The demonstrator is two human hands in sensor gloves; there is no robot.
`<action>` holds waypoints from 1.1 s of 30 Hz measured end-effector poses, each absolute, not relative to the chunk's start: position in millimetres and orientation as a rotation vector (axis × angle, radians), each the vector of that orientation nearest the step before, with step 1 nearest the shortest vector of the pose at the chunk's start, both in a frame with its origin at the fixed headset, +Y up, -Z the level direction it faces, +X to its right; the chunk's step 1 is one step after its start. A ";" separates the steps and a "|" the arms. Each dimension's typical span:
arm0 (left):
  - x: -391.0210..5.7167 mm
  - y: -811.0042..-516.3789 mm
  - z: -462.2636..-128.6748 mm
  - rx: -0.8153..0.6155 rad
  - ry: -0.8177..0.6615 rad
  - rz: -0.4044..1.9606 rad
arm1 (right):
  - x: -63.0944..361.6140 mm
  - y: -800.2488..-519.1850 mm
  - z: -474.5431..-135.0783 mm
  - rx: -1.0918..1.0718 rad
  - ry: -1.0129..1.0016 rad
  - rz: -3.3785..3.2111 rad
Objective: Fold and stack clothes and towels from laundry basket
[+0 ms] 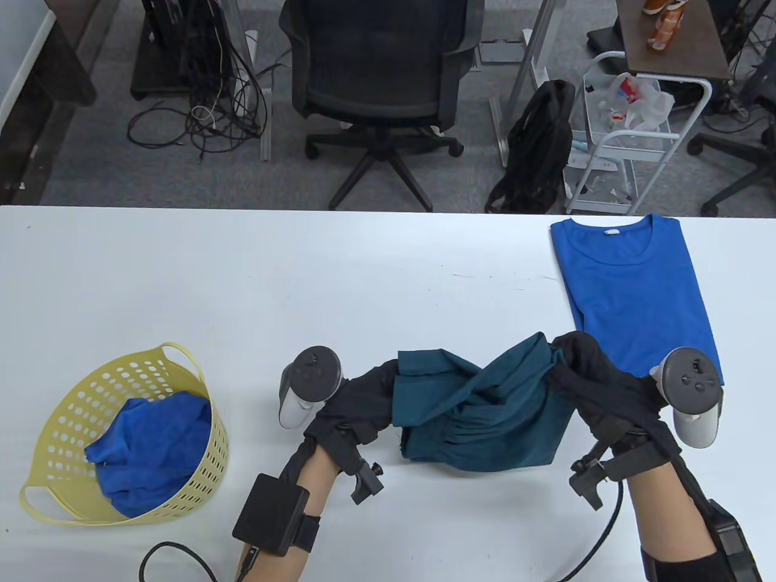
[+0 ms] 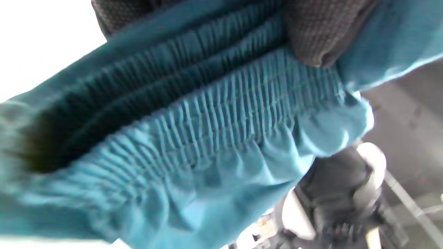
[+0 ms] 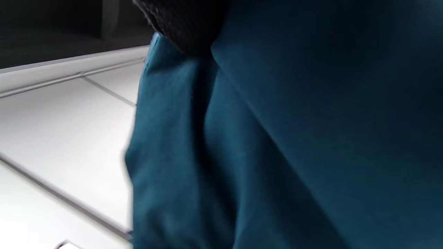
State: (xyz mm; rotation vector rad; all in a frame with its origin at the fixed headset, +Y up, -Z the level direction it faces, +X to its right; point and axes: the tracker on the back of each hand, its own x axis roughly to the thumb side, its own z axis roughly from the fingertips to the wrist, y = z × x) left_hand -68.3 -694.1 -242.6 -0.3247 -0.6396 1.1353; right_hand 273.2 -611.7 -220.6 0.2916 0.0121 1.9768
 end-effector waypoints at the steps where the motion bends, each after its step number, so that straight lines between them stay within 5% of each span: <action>1: -49.3 -685.8 -244.0 -0.367 -0.668 1.110 | 282.9 -601.0 -219.3 0.194 -0.109 2.067; 4: 8.5 -666.4 -260.1 -0.476 -0.700 1.158 | 310.4 -569.1 -230.3 -0.015 -0.370 2.338; 7: 76.7 -655.8 -307.2 -0.564 -0.581 1.255 | 342.5 -556.7 -279.1 -0.415 -0.527 2.440; 10: 101.6 -663.6 -348.2 -0.571 -0.433 1.209 | 365.0 -582.4 -317.6 -0.662 0.018 2.307; 13: 85.6 -674.6 -342.6 -0.468 -0.382 1.006 | 355.5 -601.5 -319.8 -0.536 -0.148 2.382; 19: 23.5 -673.2 -298.0 -0.362 -0.415 0.753 | 311.0 -612.5 -296.2 -0.137 -0.043 2.457; 27: -67.8 -612.3 -219.8 -0.141 -0.284 0.469 | 230.9 -617.0 -225.7 0.266 0.071 2.486; 33: -157.0 -559.9 -166.3 -0.045 0.084 0.085 | 187.3 -662.3 -180.7 0.441 0.213 2.500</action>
